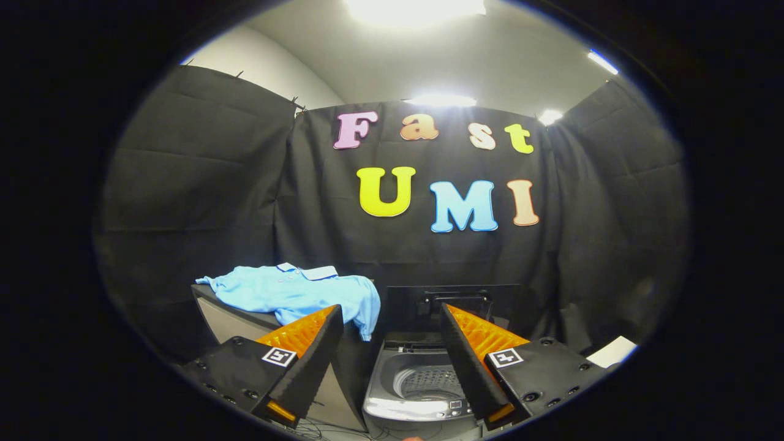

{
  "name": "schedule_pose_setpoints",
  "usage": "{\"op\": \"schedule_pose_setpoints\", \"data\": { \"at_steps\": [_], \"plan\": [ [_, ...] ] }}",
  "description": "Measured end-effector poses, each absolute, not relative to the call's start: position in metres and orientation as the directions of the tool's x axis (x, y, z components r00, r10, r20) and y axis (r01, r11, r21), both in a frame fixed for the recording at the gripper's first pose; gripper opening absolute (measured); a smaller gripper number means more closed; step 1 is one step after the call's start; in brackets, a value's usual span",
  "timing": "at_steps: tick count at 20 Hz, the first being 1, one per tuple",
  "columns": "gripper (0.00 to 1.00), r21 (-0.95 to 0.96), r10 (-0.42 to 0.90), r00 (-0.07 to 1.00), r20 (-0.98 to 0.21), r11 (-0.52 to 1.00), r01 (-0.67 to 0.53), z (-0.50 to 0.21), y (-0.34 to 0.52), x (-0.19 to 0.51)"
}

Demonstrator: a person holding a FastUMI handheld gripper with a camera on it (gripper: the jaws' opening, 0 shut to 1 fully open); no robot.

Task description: Put the clothes into the washing machine and then close the washing machine lid.

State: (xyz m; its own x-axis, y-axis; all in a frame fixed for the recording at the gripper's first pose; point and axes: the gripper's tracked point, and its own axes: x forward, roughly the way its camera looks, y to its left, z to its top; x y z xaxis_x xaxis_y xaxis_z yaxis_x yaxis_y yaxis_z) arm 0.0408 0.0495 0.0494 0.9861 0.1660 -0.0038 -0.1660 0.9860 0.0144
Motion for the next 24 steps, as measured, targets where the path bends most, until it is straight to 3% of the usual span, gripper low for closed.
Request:
{"op": "schedule_pose_setpoints", "data": {
  "at_steps": [24],
  "plan": [
    [0.98,0.020,0.443,0.892,-0.092,0.896,-0.443,0.089,0.193,0.129]
  ]
}}
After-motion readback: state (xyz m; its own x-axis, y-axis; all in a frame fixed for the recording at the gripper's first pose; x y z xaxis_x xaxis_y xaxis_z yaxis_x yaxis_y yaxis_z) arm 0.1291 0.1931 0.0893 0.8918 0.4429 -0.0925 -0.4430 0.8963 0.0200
